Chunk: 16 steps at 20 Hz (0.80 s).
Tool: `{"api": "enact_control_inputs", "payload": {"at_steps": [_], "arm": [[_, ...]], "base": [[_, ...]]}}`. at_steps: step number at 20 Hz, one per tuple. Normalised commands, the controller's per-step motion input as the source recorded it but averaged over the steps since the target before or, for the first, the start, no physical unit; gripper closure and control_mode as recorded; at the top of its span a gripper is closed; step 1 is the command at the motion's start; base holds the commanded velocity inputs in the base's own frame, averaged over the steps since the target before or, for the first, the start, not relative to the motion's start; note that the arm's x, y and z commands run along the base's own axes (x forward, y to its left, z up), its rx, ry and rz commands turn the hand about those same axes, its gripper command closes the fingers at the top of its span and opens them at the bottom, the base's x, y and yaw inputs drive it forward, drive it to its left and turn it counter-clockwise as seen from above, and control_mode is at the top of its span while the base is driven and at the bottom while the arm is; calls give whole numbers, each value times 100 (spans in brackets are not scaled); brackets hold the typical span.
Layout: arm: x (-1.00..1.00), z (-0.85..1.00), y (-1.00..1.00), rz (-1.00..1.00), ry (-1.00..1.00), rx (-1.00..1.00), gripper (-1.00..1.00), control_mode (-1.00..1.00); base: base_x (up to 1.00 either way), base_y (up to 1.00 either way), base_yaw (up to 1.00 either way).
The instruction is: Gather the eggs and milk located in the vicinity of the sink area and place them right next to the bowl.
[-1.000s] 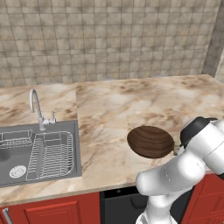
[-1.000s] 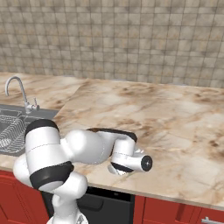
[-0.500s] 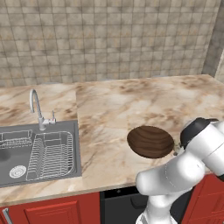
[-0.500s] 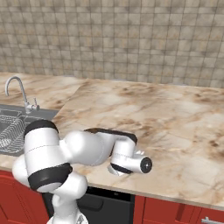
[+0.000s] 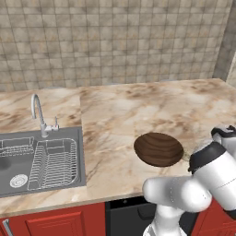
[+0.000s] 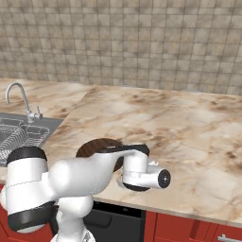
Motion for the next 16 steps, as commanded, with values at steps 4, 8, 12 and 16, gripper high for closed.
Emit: {"api": "enact_control_inputs", "payload": {"at_steps": [4,8,12,16], "arm": [[-30,89,16,0,0,-5,-100,-100],[-41,92,33,0,-1,-10,-100,-100],[-32,72,56,8,-6,-16,-100,-100],[-8,24,68,18,-13,-19,-100,-100]], "base": [[0,0,0],[0,0,0],[0,0,0],[0,0,0]]}}
